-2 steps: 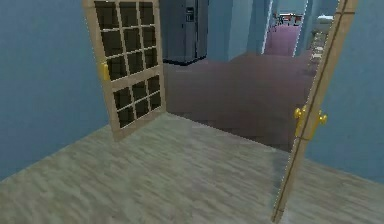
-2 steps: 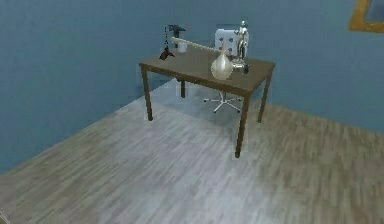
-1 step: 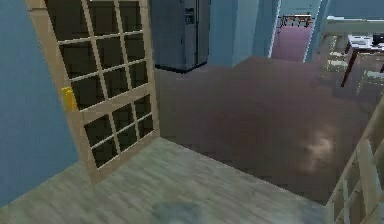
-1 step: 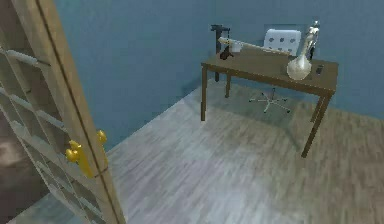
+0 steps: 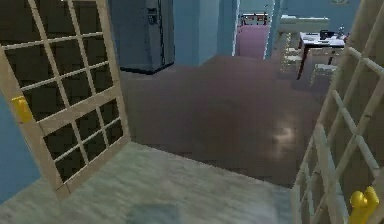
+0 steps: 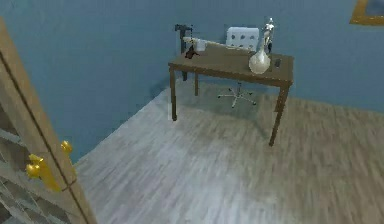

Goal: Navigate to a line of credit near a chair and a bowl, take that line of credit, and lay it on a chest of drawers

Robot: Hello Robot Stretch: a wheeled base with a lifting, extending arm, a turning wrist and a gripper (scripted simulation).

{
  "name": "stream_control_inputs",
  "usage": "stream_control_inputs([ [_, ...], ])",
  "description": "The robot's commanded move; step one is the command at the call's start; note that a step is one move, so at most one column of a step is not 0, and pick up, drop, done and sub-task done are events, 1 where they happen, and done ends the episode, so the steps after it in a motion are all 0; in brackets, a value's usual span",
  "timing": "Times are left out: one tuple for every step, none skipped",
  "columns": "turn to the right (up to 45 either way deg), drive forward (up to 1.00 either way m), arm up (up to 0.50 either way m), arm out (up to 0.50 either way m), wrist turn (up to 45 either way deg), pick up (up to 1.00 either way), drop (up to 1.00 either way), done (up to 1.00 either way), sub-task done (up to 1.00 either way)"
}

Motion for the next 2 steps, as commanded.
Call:
stream_control_inputs([
  [0.0, 0.5, 0.0, 0.0, 0.0, 0.0, 0.0, 0.0, 0.0],
  [15.0, 0.0, 0.0, 0.0, 0.0, 0.0, 0.0, 0.0, 0.0],
])
